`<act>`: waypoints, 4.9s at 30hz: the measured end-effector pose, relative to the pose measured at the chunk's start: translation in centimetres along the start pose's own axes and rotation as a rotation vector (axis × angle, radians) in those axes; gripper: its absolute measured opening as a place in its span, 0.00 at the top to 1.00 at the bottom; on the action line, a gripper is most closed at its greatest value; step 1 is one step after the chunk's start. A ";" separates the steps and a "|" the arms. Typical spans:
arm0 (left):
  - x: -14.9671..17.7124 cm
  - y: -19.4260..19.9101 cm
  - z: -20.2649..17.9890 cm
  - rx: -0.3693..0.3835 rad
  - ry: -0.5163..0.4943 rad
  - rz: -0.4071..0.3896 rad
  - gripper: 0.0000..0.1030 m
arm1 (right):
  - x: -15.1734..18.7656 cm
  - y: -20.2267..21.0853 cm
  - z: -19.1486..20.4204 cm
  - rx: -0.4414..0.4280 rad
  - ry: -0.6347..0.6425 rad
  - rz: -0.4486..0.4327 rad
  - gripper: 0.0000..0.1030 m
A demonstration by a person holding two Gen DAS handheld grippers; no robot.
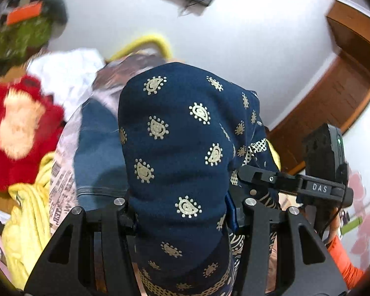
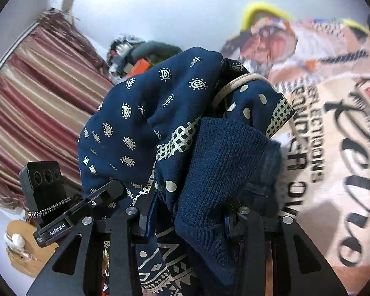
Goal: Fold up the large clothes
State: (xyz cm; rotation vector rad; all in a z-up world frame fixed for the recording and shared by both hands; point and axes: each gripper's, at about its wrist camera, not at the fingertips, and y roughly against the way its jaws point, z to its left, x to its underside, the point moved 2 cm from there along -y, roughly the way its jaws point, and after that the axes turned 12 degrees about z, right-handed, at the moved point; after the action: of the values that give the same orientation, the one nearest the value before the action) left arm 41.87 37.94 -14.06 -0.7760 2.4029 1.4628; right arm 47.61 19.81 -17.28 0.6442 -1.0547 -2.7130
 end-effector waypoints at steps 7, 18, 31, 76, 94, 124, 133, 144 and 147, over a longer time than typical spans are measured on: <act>-1.3 -6.9 6.9 -0.025 0.142 0.109 0.51 | -2.2 -9.0 -4.1 0.060 -0.121 0.094 0.64; -0.6 -6.3 5.7 -0.141 0.051 0.116 0.46 | -1.9 -8.5 -6.2 0.083 -0.074 0.125 0.62; 2.8 1.3 0.0 -0.352 -0.151 -0.083 0.46 | 2.8 -1.3 2.5 0.251 0.266 -0.090 0.61; 25.1 24.5 -22.9 -0.383 -0.247 -0.671 0.43 | 30.2 23.4 19.2 0.294 0.553 -0.643 0.61; 27.5 24.7 -22.3 -0.449 -0.197 -0.723 0.01 | 34.8 23.3 20.5 0.457 0.568 -0.771 0.00; 27.5 24.0 -21.1 -0.451 -0.159 -0.689 0.01 | 34.3 22.9 20.1 0.443 0.537 -0.745 0.00; 27.5 23.9 -21.2 -0.447 -0.157 -0.687 0.01 | 34.3 23.0 19.9 0.437 0.528 -0.747 0.00; 27.3 23.7 -21.1 -0.435 -0.174 -0.684 0.01 | 34.1 22.8 19.9 0.439 0.509 -0.746 0.00; 27.3 23.6 -21.2 -0.426 -0.184 -0.680 0.01 | 34.1 22.8 19.9 0.438 0.509 -0.746 0.00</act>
State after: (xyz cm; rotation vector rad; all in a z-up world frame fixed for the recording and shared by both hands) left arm 7.92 19.26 1.76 -1.3133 1.4693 1.6383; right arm 8.03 4.91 -0.19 2.0217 -1.4737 -2.5496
